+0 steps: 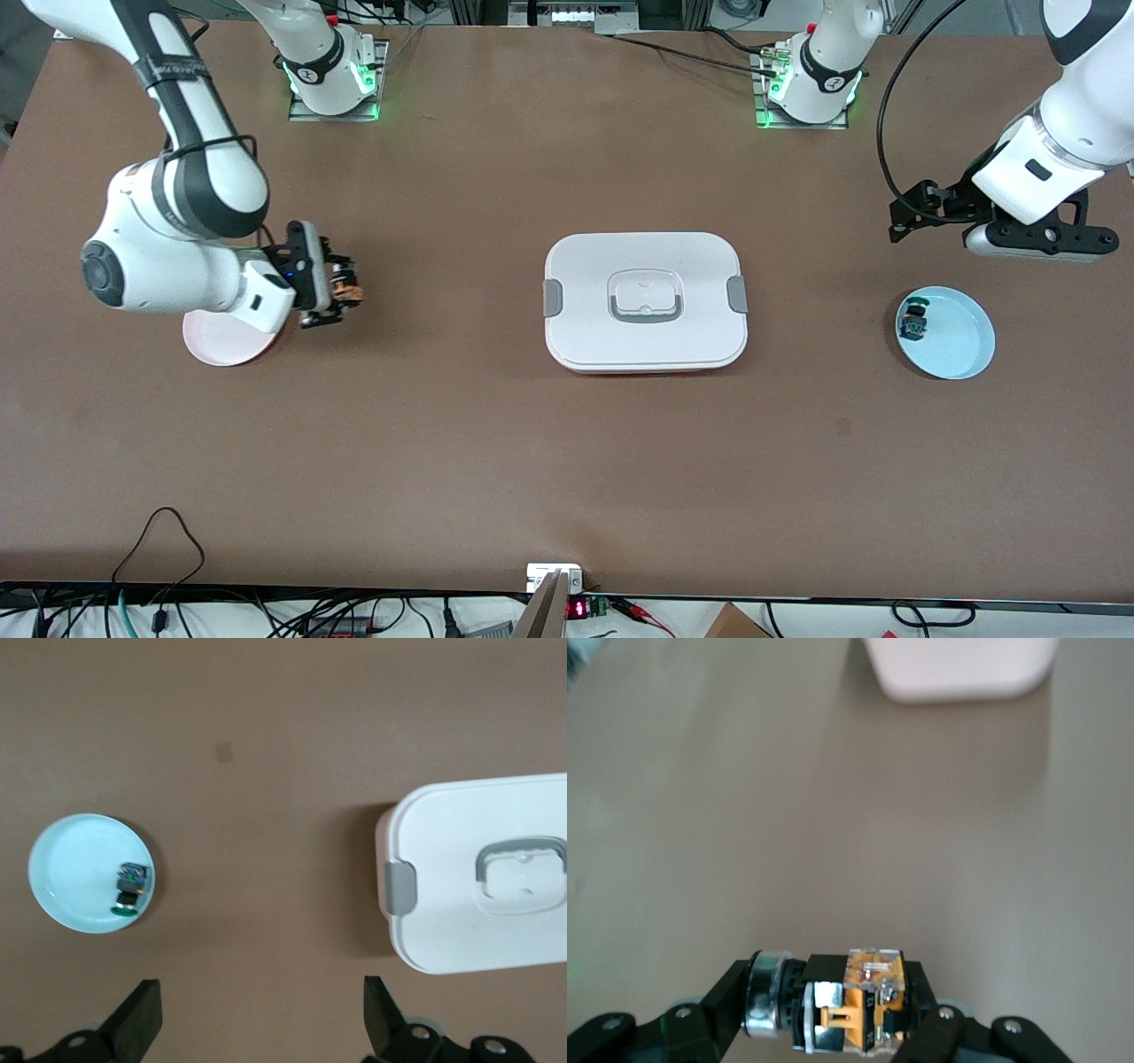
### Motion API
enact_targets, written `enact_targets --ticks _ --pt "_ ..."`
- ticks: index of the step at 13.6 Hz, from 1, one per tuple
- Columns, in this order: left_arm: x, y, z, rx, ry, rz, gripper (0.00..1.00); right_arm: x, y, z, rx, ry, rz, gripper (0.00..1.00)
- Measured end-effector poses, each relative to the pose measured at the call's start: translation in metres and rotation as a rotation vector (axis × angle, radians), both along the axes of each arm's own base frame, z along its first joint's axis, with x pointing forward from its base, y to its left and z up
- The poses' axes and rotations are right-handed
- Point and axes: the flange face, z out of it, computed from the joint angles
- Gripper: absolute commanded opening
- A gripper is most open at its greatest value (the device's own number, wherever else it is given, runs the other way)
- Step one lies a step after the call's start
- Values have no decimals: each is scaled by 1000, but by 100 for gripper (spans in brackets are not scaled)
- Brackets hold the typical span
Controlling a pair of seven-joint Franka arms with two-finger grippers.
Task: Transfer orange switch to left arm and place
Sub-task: 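Lift the switch over the box with the right gripper while the left gripper approaches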
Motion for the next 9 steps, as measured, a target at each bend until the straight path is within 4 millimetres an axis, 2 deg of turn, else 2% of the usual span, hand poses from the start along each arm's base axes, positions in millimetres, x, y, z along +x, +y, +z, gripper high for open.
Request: enact_targets --ticks 2,4,6,9 --pt "0 -3 3 -28 80 -8 100 -6 42 14 162 48 -66 0" --pt "8 -15 4 -140 159 -12 100 -11 75 23 298 87 -128 0" --pt "18 -28 -6 -259 219 -13 100 -14 110 36 424 115 -185 0" --pt "15 -54 -21 -470 369 -40 100 -18 163 61 581 114 -288 0"
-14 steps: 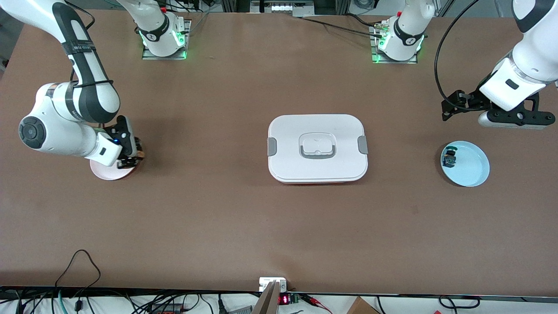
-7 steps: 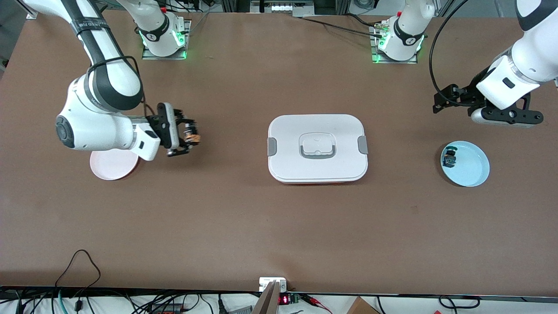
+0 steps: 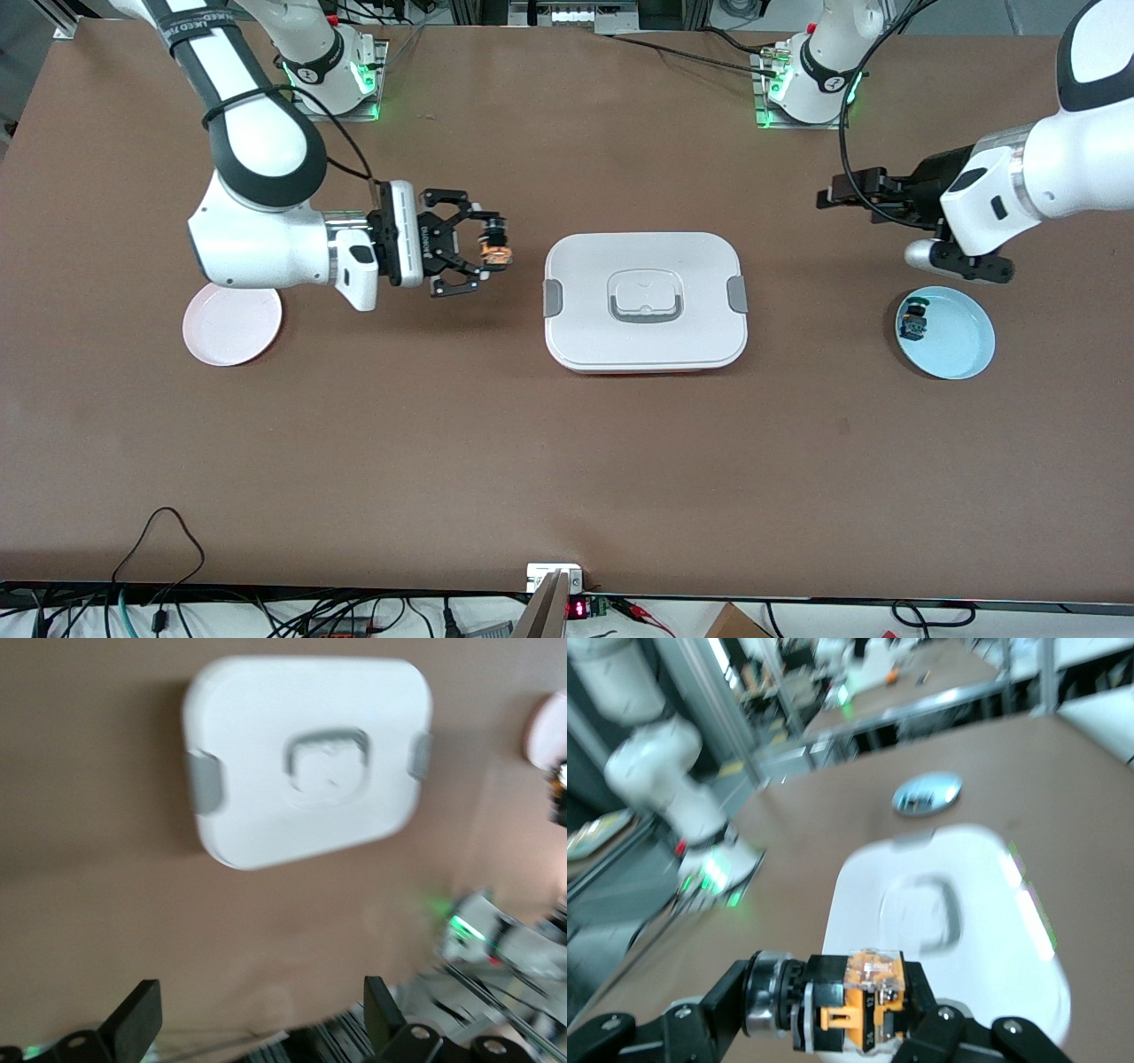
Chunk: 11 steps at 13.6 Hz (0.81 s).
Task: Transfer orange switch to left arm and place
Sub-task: 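Lift the switch over the box with the right gripper while the left gripper approaches, then grasp the orange switch with the left gripper beside the right gripper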
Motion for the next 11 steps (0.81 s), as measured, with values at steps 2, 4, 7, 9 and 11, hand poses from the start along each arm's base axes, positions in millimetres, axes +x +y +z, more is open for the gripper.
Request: enact_targets --ticks 2,4,7,9,11 --pt "4 -18 -14 -167 99 -1 100 -4 30 11 79 -17 -78 0" --pt "21 -27 -47 -318 192 36 100 -8 55 26 162 -27 -130 0" --pt "55 -38 -112 -531 219 116 100 -12 79 43 232 -61 -167 0" --pt "57 -64 -144 -662 190 143 100 -13 88 45 251 -85 -179 0" --pt "48 -94 -162 -810 159 182 100 -13 96 42 282 -87 -189 0"
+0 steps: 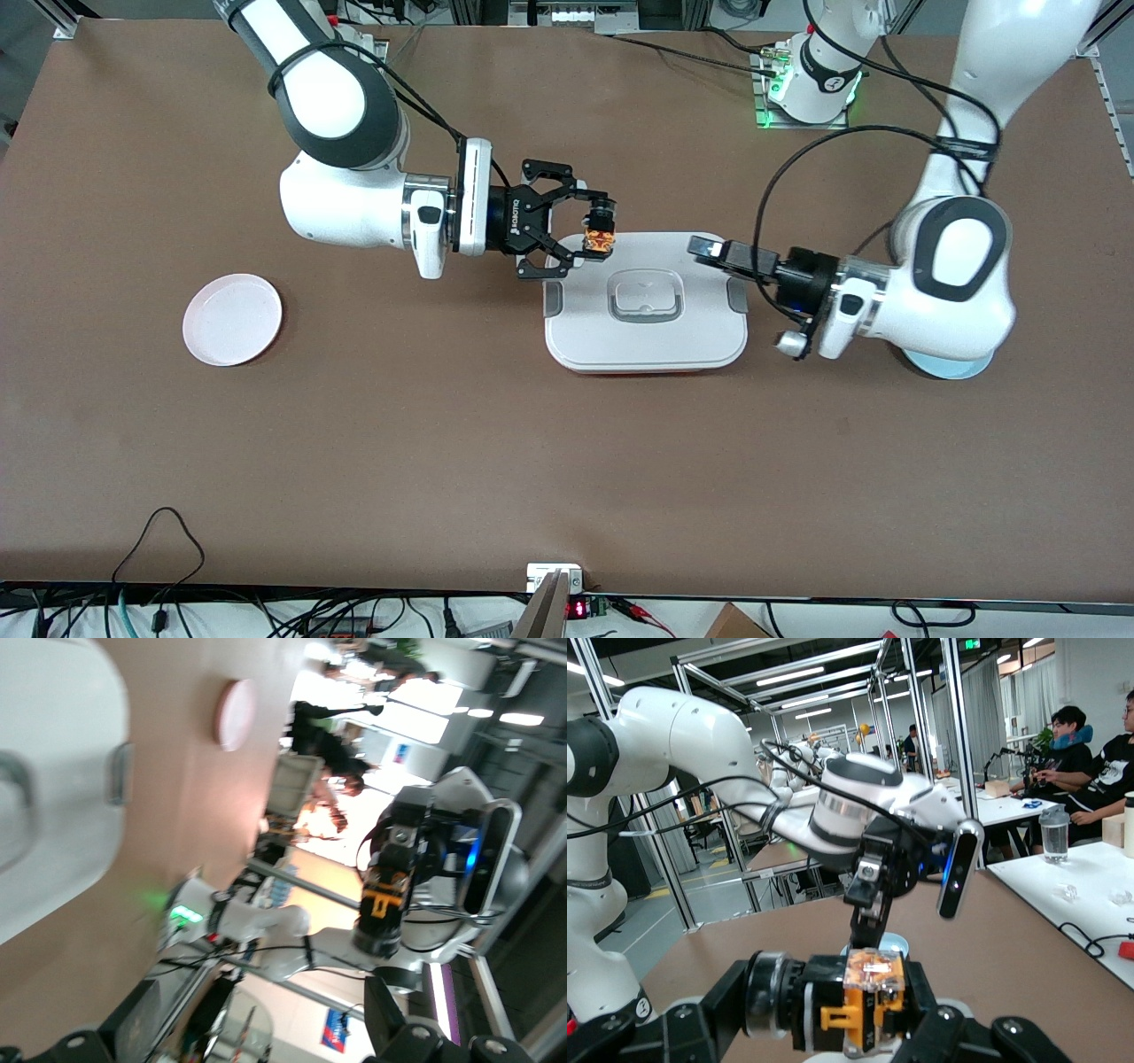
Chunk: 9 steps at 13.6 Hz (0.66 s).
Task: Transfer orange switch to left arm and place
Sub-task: 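Grasp the orange switch with the left gripper beside the right gripper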
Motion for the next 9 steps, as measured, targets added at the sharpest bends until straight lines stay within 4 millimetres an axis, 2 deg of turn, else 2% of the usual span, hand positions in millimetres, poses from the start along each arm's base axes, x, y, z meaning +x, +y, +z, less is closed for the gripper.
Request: enact_targets --ticks 1,3,5,7,8,9 --pt "-3 -8 -4 -48 -8 23 100 0 3 -3 10 -3 -8 0" --pt "-2 -15 2 -129 -21 61 100 0 5 -7 15 -1 -17 0" --pt "-4 -25 11 -149 -41 69 100 0 5 -9 15 1 -19 0" --pt "-9 -42 10 -161 -79 82 99 0 5 -8 16 -1 -19 0" --pt "-14 -52 8 -168 -90 84 92 0 5 -8 16 -3 -19 0" --pt "-19 -63 6 -176 -97 81 79 1 5 -8 16 -8 -19 0"
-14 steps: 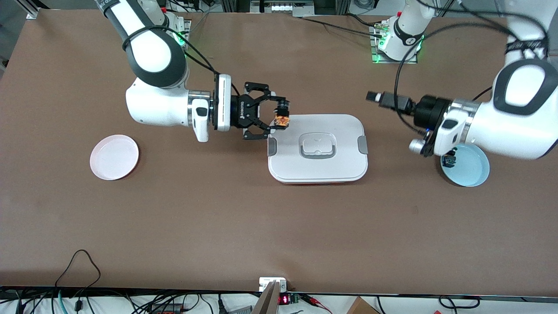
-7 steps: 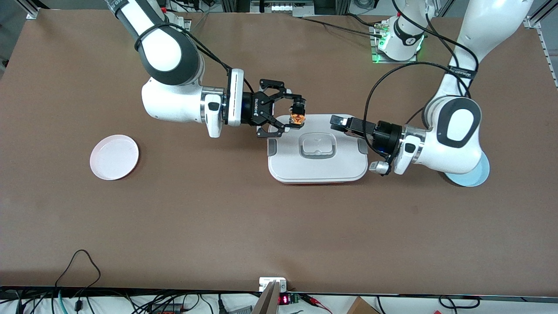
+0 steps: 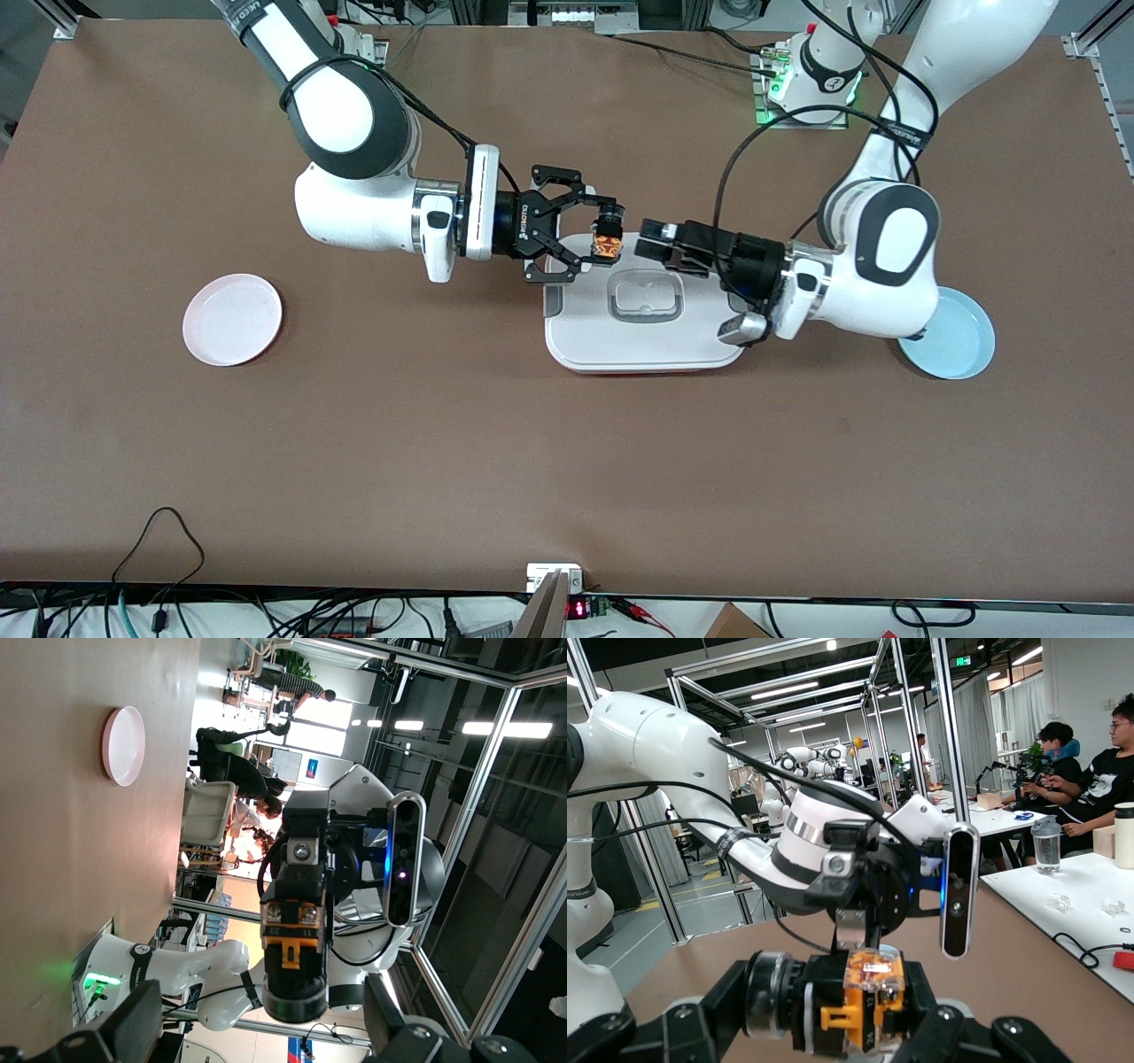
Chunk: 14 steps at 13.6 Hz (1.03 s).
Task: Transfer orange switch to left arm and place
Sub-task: 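Grasp the orange switch with the left gripper beside the right gripper, then open the right gripper and withdraw it while the left gripper holds the switch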
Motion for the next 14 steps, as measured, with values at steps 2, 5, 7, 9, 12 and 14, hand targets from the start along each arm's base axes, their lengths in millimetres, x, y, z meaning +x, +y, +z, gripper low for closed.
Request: enact_targets --ticks 2,5,7,9,12,14 --pt "-10 -22 0 -8 -16 -11 56 0 0 0 0 -3 0 0" --pt "-10 -26 4 -24 -25 6 39 0 1 -7 -6 -5 0 0" --pt "-7 -18 1 -27 -29 22 38 0 2 -11 -9 -2 -2 0" --pt "-6 -17 0 -34 -26 29 31 1 3 -11 -9 -2 -5 0" --pt "-6 -16 0 -37 -30 31 26 1 3 -11 -9 -3 -6 0" --pt "-6 -16 0 -38 -33 31 21 2 3 -11 -9 -3 -6 0"
